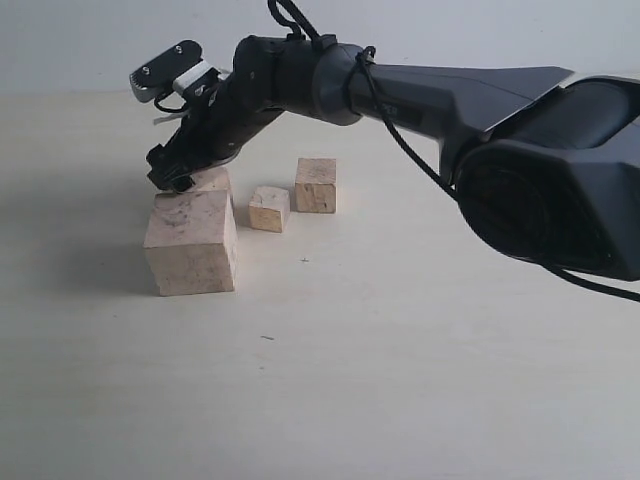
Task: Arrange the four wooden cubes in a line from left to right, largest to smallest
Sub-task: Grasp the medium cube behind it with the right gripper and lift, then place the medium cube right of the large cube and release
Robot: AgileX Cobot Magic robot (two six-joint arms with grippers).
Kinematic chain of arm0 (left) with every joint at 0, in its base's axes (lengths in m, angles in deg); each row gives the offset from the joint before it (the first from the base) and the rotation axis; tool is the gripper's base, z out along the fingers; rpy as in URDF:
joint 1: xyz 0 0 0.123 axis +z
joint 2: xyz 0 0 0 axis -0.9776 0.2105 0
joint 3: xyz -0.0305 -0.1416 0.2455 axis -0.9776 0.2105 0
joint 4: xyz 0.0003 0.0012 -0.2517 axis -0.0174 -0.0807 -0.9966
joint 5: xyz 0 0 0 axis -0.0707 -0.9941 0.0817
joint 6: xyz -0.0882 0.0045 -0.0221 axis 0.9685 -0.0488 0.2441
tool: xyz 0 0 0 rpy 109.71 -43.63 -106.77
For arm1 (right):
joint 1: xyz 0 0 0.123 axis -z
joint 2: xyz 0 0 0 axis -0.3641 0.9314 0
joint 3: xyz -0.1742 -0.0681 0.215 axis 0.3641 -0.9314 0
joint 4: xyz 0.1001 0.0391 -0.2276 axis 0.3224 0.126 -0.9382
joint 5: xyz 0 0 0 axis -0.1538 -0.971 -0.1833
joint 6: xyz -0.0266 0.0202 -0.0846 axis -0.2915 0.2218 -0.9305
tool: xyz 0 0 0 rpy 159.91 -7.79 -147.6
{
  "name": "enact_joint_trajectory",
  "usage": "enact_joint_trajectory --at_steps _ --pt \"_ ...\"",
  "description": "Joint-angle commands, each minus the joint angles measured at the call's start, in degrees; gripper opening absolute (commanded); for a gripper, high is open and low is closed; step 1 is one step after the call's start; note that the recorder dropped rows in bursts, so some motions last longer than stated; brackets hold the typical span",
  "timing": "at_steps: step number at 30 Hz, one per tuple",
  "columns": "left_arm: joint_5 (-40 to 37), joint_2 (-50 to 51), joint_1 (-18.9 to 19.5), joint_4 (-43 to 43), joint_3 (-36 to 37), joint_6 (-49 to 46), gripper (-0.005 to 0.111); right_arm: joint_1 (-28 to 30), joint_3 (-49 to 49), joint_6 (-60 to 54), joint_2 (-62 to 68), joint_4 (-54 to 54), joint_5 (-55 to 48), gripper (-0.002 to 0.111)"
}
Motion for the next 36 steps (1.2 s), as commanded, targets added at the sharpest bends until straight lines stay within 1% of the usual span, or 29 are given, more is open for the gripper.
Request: enact_joint_trajectory --at_steps 1,3,4,6,9,10,12,14,15,25,27,30,31,33,36 --pt "0.55 -0.3 0.1 -0.21 0.17 -0.32 0.0 0.32 0.58 -0.05 0.16 -0.51 -0.37 0.085" --pt "0.55 -0.3 0.1 -0.21 0.17 -0.32 0.0 0.42 0.58 -0.05 0.16 -0.51 -0.37 0.082" --pt "0.55 -0.3 0.1 -0.21 0.17 -0.32 0.0 0.42 0.58 -0.05 0.26 -0.51 -0.37 0.078" --pt "0.55 -0.3 0.1 -0.21 0.17 -0.32 0.0 0.42 0.58 -0.05 0.26 -0.51 -0.37 0.069" --pt "0.55 -0.3 0.1 -0.21 0.17 -0.32 0.0 0.42 0.58 -0.05 0.26 0.01 -0.37 0.046" --pt "0.55 -0.3 0.1 -0.21 0.17 -0.32 0.0 0.42 0.58 -0.05 0.26 0.02 -0.37 0.035" --pt "0.55 -0.3 0.1 -0.21 0.17 -0.32 0.0 0.42 0.58 -0.05 0.03 0.02 -0.7 0.016" --pt "0.55 -0.3 0.1 -0.21 0.17 -0.32 0.0 0.42 0.58 -0.05 -0.47 0.02 -1.81 0.002" --pt "0.55 -0.3 0.1 -0.21 0.17 -0.32 0.0 0.42 0.88 -0.27 -0.97 -0.1 -2.4 0.0" --pt "0.55 -0.3 0.1 -0.21 0.17 -0.32 0.0 1.54 7.45 -0.27 -9.37 -3.08 -10.65 0.0" --pt "0.55 -0.3 0.1 -0.21 0.17 -0.32 0.0 1.54 7.45 -1.3 -12.05 -7.16 -14.5 0.0" --pt "0.55 -0.3 0.1 -0.21 0.17 -0.32 0.0 1.96 7.45 -7.68 -14.66 -13.44 -23.05 0.0" --pt "0.55 -0.3 0.1 -0.21 0.17 -0.32 0.0 2.64 7.45 -8.5 -15.24 -13.66 -24.84 0.0" --pt "0.55 -0.3 0.1 -0.21 0.17 -0.32 0.0 4.56 7.19 -10.77 -16.67 -11.04 -28.62 0.0" --pt "0.55 -0.3 0.1 -0.21 0.17 -0.32 0.0 7.53 6.69 -16.76 -17.59 -3.92 -37.02 0.0"
